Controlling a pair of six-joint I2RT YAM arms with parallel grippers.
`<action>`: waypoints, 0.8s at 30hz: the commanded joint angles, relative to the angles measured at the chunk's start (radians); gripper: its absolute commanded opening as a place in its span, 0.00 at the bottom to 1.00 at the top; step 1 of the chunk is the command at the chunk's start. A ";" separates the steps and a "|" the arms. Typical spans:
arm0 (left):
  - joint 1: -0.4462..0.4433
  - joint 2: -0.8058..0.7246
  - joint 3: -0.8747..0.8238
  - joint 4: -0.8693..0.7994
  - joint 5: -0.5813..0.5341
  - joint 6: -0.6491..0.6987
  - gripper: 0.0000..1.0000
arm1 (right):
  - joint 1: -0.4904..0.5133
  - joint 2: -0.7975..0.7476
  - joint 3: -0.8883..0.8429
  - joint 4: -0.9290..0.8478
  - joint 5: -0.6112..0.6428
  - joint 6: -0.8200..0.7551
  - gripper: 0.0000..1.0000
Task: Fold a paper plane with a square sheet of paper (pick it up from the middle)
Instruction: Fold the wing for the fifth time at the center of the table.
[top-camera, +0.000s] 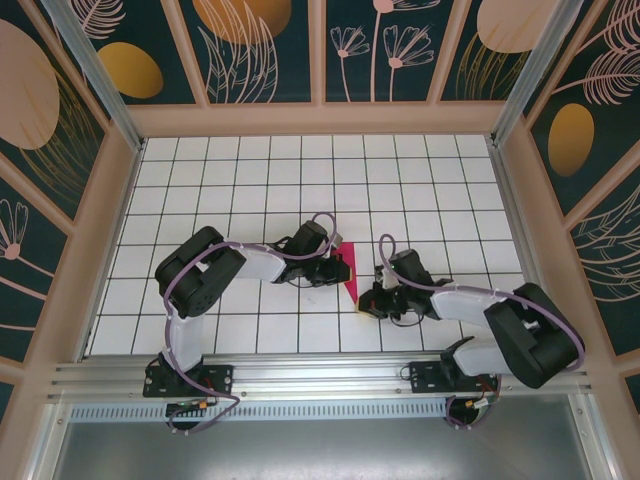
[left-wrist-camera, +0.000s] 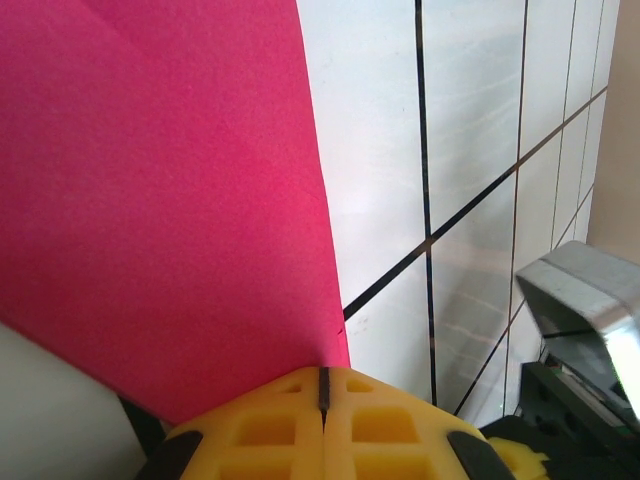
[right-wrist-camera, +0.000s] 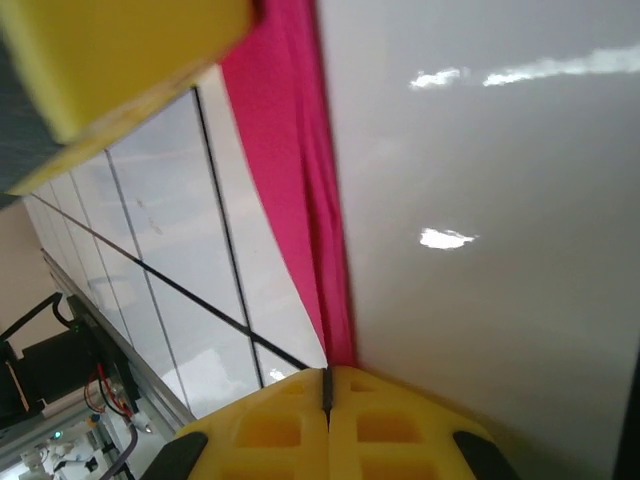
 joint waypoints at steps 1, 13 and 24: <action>-0.003 0.089 -0.010 -0.073 -0.169 0.046 0.05 | 0.006 -0.066 0.075 -0.075 0.071 -0.011 0.03; -0.003 0.095 0.006 -0.069 -0.161 0.041 0.05 | -0.005 0.190 0.165 0.109 0.059 -0.013 0.02; -0.003 0.094 0.012 -0.076 -0.170 0.044 0.05 | -0.006 0.229 0.078 0.014 0.077 -0.052 0.02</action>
